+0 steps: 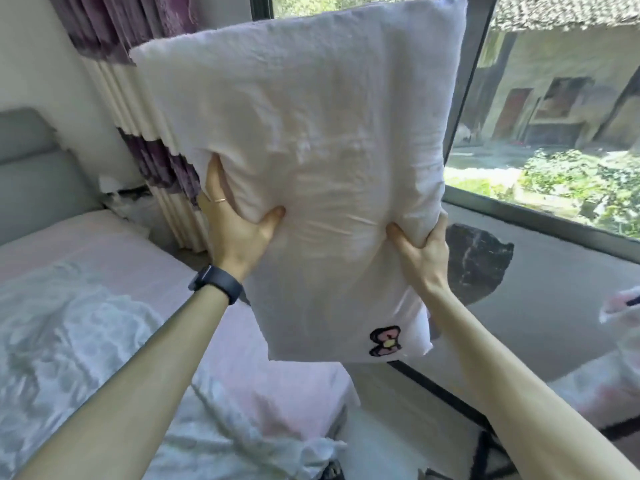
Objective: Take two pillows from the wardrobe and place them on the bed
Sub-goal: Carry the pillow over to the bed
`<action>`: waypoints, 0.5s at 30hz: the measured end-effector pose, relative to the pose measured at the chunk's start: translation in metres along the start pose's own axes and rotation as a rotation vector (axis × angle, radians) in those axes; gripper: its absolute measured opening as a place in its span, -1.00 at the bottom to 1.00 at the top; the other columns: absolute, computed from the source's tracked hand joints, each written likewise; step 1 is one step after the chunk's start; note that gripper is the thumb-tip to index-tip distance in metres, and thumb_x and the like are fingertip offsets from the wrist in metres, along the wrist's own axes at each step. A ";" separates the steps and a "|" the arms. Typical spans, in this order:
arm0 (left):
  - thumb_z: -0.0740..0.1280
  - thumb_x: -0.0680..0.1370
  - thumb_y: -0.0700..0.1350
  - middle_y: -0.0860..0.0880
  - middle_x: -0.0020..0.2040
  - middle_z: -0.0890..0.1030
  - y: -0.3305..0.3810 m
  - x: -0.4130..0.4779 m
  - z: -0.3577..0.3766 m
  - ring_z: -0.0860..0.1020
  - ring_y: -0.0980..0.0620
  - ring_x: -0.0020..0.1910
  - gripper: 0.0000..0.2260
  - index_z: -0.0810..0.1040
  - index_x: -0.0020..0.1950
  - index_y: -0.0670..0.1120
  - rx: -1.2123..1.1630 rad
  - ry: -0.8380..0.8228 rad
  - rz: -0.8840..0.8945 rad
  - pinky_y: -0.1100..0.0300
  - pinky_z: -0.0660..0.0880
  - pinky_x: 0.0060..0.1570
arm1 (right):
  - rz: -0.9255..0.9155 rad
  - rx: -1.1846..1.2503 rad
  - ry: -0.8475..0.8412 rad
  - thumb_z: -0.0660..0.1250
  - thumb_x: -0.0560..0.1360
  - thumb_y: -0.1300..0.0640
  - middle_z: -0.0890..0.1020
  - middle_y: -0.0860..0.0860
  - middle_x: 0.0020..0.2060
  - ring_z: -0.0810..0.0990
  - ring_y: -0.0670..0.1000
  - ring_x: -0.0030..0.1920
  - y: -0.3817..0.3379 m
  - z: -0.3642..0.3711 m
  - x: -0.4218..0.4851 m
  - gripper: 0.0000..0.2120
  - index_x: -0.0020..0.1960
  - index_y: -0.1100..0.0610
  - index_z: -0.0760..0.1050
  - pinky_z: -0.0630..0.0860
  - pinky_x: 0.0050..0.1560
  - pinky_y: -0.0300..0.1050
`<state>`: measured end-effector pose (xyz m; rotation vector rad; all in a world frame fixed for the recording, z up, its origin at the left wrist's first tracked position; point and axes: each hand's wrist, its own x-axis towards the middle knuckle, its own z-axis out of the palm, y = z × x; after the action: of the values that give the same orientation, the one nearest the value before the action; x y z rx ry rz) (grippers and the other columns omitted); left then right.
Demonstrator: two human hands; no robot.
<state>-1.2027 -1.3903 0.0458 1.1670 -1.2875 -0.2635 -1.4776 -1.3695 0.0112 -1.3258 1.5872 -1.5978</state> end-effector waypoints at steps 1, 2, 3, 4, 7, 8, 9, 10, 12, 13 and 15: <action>0.63 0.31 -0.10 -0.03 0.52 0.25 -0.012 0.019 0.010 0.24 0.15 0.48 0.01 0.09 0.60 -0.07 0.005 0.012 0.001 0.48 0.15 0.39 | 0.004 0.006 -0.016 0.47 0.51 0.05 0.56 -0.20 -0.04 0.57 -0.19 -0.02 0.005 0.014 0.024 -0.47 0.37 0.01 0.29 0.46 -0.18 -0.27; 0.63 0.31 -0.10 -0.04 0.52 0.26 -0.023 0.038 0.020 0.24 0.13 0.49 0.01 0.09 0.60 -0.07 0.011 0.034 0.003 0.44 0.16 0.41 | 0.001 0.010 -0.034 0.46 0.51 0.05 0.55 -0.22 -0.04 0.56 -0.20 -0.03 0.009 0.029 0.046 -0.48 0.36 0.01 0.29 0.45 -0.18 -0.28; 0.63 0.31 -0.08 -0.05 0.51 0.26 -0.033 0.055 0.029 0.24 0.10 0.50 0.00 0.10 0.59 -0.05 0.027 0.050 0.001 0.39 0.17 0.43 | 0.000 0.010 -0.054 0.46 0.51 0.06 0.55 -0.23 -0.04 0.55 -0.22 -0.03 0.013 0.042 0.067 -0.50 0.34 0.00 0.29 0.45 -0.18 -0.28; 0.62 0.30 -0.06 -0.05 0.51 0.26 -0.042 0.071 0.037 0.25 0.08 0.50 0.00 0.10 0.59 -0.04 0.046 0.057 -0.006 0.35 0.18 0.45 | 0.007 0.012 -0.069 0.46 0.51 0.06 0.55 -0.24 -0.05 0.55 -0.23 -0.03 0.017 0.054 0.086 -0.53 0.30 -0.04 0.29 0.45 -0.18 -0.28; 0.63 0.30 -0.07 -0.05 0.51 0.29 -0.071 0.111 0.060 0.28 0.06 0.50 0.00 0.11 0.59 -0.07 0.091 0.073 -0.017 0.23 0.23 0.48 | 0.021 0.023 -0.100 0.47 0.51 0.07 0.55 -0.25 -0.03 0.54 -0.25 -0.05 0.027 0.087 0.136 -0.53 0.24 -0.16 0.25 0.45 -0.14 -0.29; 0.63 0.30 -0.06 -0.03 0.51 0.28 -0.081 0.122 0.067 0.27 0.07 0.50 0.01 0.11 0.59 -0.07 0.107 0.083 -0.023 0.20 0.24 0.48 | 0.025 0.024 -0.106 0.47 0.51 0.07 0.55 -0.25 -0.03 0.54 -0.25 -0.04 0.030 0.097 0.152 -0.52 0.24 -0.17 0.25 0.44 -0.14 -0.31; 0.62 0.29 -0.03 0.01 0.50 0.26 -0.091 0.133 0.073 0.25 0.09 0.50 0.01 0.10 0.60 -0.06 0.128 0.100 -0.032 0.21 0.22 0.48 | 0.026 0.027 -0.117 0.46 0.51 0.07 0.56 -0.24 -0.02 0.54 -0.24 -0.03 0.034 0.108 0.168 -0.52 0.26 -0.17 0.26 0.44 -0.14 -0.31; 0.61 0.30 0.00 0.06 0.49 0.22 -0.101 0.143 0.079 0.22 0.13 0.49 0.01 0.09 0.60 -0.04 0.150 0.118 -0.046 0.26 0.19 0.47 | 0.027 0.030 -0.137 0.46 0.51 0.06 0.57 -0.21 0.00 0.55 -0.21 -0.02 0.040 0.121 0.185 -0.51 0.29 -0.15 0.27 0.46 -0.12 -0.28; 0.61 0.31 0.00 0.10 0.46 0.18 -0.123 0.160 0.090 0.18 0.22 0.45 0.01 0.07 0.60 -0.05 0.193 0.153 -0.078 0.46 0.10 0.40 | 0.032 0.032 -0.184 0.46 0.51 0.05 0.58 -0.17 0.02 0.56 -0.19 0.00 0.051 0.148 0.218 -0.48 0.35 -0.12 0.27 0.48 -0.07 -0.17; 0.61 0.31 -0.03 0.09 0.44 0.19 -0.134 0.169 0.094 0.17 0.26 0.41 0.01 0.08 0.60 -0.06 0.214 0.175 -0.097 0.54 0.08 0.34 | 0.031 0.032 -0.215 0.46 0.51 0.05 0.59 -0.17 0.03 0.57 -0.17 0.00 0.058 0.162 0.234 -0.46 0.37 -0.12 0.27 0.50 -0.04 -0.11; 0.63 0.31 -0.08 0.04 0.44 0.21 -0.156 0.187 0.101 0.18 0.25 0.38 0.00 0.10 0.60 -0.04 0.260 0.223 -0.125 0.55 0.10 0.31 | 0.030 0.031 -0.276 0.46 0.50 0.03 0.59 -0.19 0.04 0.60 -0.06 0.03 0.071 0.195 0.267 -0.44 0.38 -0.13 0.27 0.52 0.03 -0.02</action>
<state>-1.1572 -1.6486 0.0199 1.4575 -1.0752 -0.0544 -1.4266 -1.7029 -0.0163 -1.4297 1.4024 -1.3495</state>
